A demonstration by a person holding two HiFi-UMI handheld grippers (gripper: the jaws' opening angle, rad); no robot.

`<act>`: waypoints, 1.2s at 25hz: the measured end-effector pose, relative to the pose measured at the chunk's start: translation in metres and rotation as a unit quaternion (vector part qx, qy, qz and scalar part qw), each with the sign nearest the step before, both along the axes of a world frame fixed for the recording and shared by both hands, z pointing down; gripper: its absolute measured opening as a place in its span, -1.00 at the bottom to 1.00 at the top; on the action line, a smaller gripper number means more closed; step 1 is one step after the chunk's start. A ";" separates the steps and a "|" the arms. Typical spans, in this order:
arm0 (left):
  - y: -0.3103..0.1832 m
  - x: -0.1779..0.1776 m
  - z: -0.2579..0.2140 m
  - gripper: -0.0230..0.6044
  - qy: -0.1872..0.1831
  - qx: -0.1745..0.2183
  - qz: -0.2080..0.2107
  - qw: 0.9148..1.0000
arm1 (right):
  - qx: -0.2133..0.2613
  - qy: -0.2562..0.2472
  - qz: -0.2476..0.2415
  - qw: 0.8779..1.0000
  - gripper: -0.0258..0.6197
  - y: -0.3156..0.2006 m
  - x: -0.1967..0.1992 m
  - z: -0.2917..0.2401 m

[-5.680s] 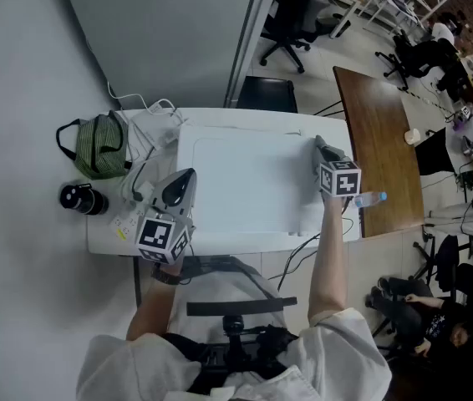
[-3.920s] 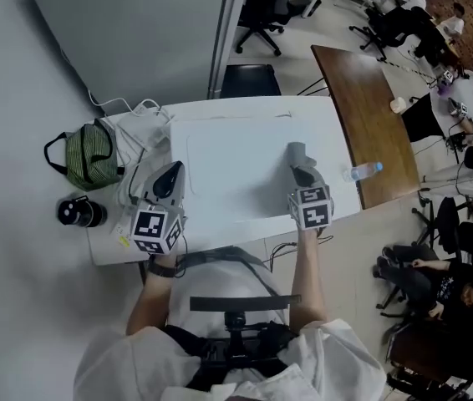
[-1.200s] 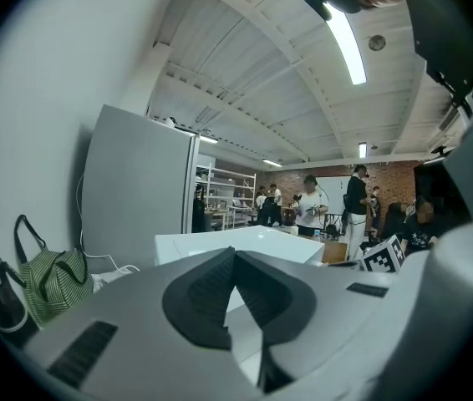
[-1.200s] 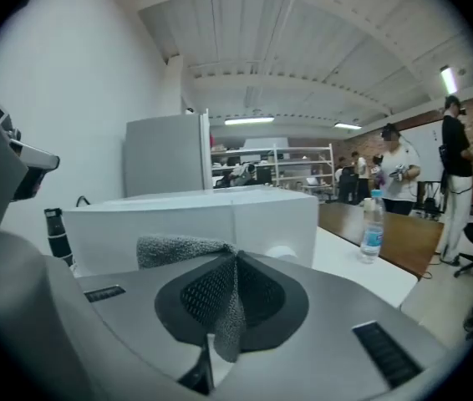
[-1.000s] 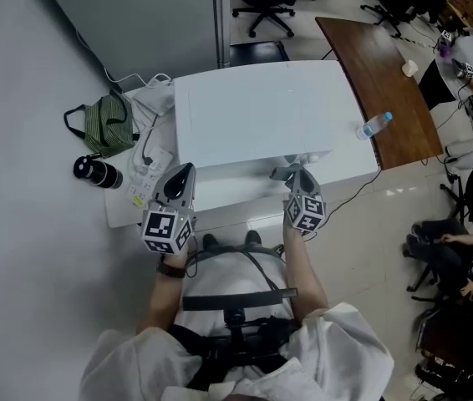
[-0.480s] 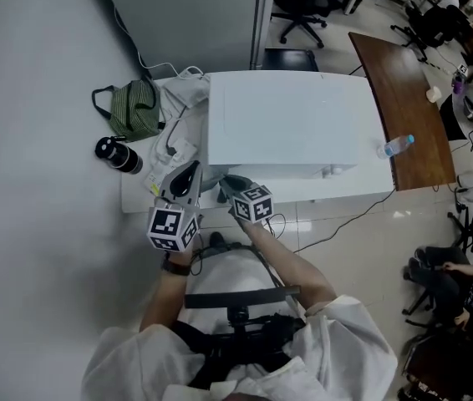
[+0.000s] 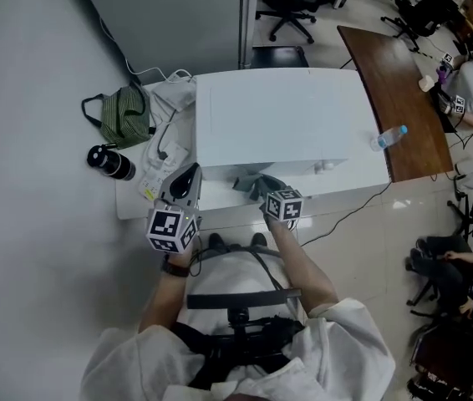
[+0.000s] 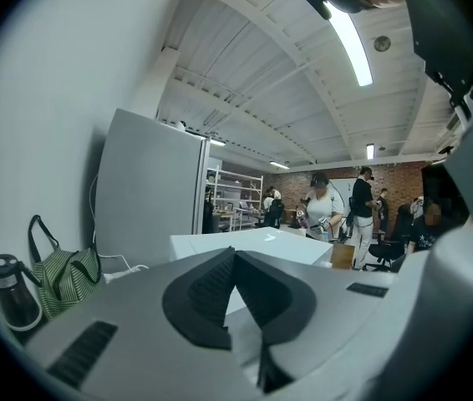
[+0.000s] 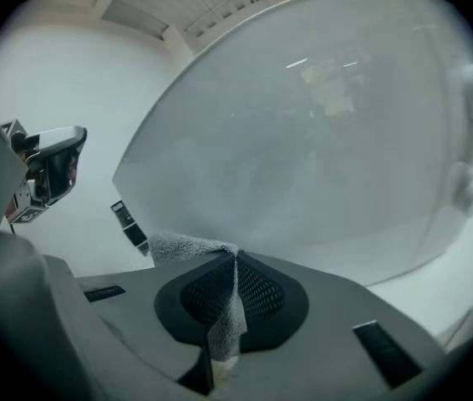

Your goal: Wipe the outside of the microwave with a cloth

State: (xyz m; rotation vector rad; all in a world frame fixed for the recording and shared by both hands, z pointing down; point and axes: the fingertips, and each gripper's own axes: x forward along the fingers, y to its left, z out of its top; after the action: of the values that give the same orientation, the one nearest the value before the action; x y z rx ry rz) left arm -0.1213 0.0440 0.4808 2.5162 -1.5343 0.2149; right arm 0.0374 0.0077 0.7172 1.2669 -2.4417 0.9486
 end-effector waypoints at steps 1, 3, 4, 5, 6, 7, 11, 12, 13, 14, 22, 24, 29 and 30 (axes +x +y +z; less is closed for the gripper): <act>-0.001 0.007 0.000 -0.91 0.000 0.000 0.004 1.000 | -0.004 0.010 0.028 1.000 -0.85 -0.001 0.032 0.005; -0.003 0.021 0.002 -0.91 0.000 0.000 0.011 1.000 | -0.012 0.031 0.084 0.996 -0.85 -0.003 0.095 0.014; -0.004 0.028 0.003 -0.91 0.001 -0.001 0.013 1.000 | -0.016 0.039 0.109 0.993 -0.85 -0.002 0.123 0.017; -0.004 0.035 0.004 -0.91 0.001 -0.003 0.014 1.000 | -0.020 0.045 0.129 0.990 -0.85 0.000 0.147 0.020; -0.005 0.042 0.006 -0.91 0.001 -0.005 0.015 1.000 | -0.025 0.050 0.144 0.988 -0.85 0.003 0.167 0.023; -0.005 0.048 0.008 -0.91 0.001 -0.006 0.015 1.000 | -0.032 0.054 0.153 0.986 -0.85 0.006 0.182 0.028; -0.004 0.063 0.014 -0.91 -0.001 -0.009 0.003 1.000 | -0.046 0.044 0.127 0.990 -0.85 0.007 0.176 0.044; -0.001 0.063 0.015 -0.91 -0.006 -0.010 -0.001 1.000 | -0.045 0.037 0.108 0.992 -0.85 0.008 0.159 0.048; 0.002 0.061 0.017 -0.91 -0.012 -0.011 -0.006 1.000 | -0.045 0.030 0.086 0.995 -0.85 0.007 0.137 0.051; 0.004 0.058 0.019 -0.91 -0.016 -0.013 -0.014 1.000 | -0.044 0.025 0.060 0.997 -0.85 0.006 0.113 0.052; 0.002 -0.069 0.007 -0.91 0.010 -0.014 -0.111 0.994 | 0.020 0.039 -0.293 0.955 -0.85 0.063 -0.190 -0.002; -0.008 -0.125 -0.019 -0.91 0.002 0.024 -0.132 0.991 | 0.085 0.086 -0.368 0.922 -0.85 0.071 -0.250 -0.043; -0.013 -0.237 -0.045 -0.91 0.008 0.071 -0.151 0.986 | 0.245 0.210 -0.473 0.820 -0.85 0.059 -0.335 -0.167; -0.016 -0.251 -0.042 -0.91 0.016 0.070 -0.150 0.986 | 0.260 0.236 -0.480 0.804 -0.85 0.043 -0.342 -0.183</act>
State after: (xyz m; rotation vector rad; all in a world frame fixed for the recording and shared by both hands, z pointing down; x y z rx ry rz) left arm -0.3720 0.0281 0.4389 2.3316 -1.9496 0.0238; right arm -0.3048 0.0506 0.5344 0.1425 -2.4415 -0.2986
